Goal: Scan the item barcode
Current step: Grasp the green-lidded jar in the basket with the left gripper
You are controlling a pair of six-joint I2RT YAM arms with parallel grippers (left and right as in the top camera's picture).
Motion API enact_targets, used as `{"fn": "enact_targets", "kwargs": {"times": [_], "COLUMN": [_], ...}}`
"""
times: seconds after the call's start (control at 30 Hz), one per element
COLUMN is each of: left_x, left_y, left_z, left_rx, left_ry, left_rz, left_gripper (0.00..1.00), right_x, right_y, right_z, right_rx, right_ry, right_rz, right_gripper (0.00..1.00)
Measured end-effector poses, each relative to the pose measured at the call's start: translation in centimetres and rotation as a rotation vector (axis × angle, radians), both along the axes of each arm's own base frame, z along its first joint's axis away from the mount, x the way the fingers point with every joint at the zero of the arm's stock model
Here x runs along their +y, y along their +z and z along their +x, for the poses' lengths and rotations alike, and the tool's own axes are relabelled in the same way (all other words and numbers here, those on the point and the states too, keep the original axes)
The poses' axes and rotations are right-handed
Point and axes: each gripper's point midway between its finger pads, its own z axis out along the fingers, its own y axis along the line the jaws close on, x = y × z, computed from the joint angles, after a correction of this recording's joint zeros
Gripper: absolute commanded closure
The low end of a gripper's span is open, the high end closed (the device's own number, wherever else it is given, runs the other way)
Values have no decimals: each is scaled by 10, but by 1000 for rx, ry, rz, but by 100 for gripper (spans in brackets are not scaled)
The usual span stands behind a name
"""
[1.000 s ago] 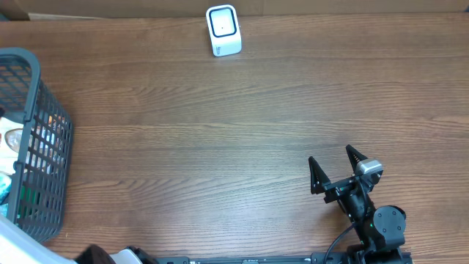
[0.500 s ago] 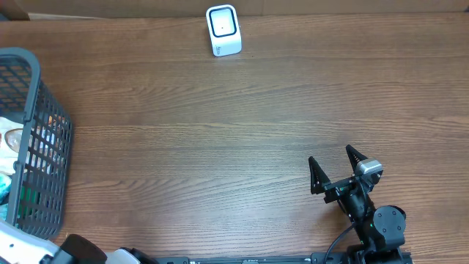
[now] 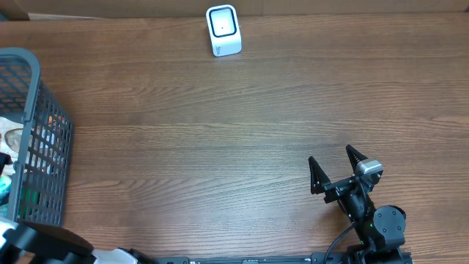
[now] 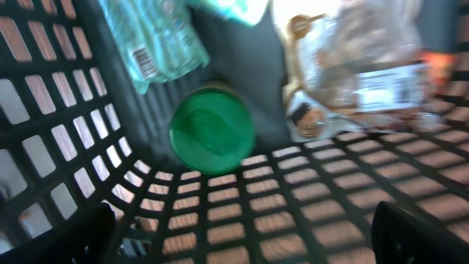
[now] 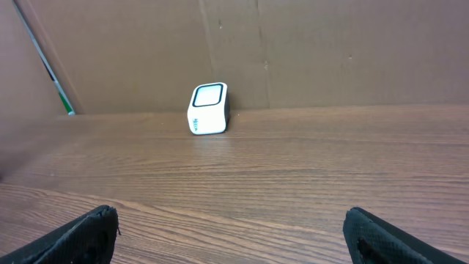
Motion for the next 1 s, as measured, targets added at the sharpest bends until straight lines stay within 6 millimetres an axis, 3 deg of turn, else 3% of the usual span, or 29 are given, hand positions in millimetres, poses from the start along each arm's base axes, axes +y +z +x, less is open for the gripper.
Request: {"fn": "enact_targets", "kwargs": {"times": [0.23, 0.73, 1.0], "left_x": [6, 4, 10], "left_y": [-41, -80, -97], "left_z": [-5, -21, -21], "left_rx": [66, 165, 166], "left_ry": [10, 7, 10], "left_rz": [-75, -94, -68], "left_gripper": [9, 9, 14], "right_x": [0, 0, 0], "right_y": [0, 0, 0], "right_z": [0, 0, 0], "right_rx": [0, 0, 0], "right_ry": [0, 0, 0], "right_rz": [0, 0, 0], "right_gripper": [0, 0, 0]}}
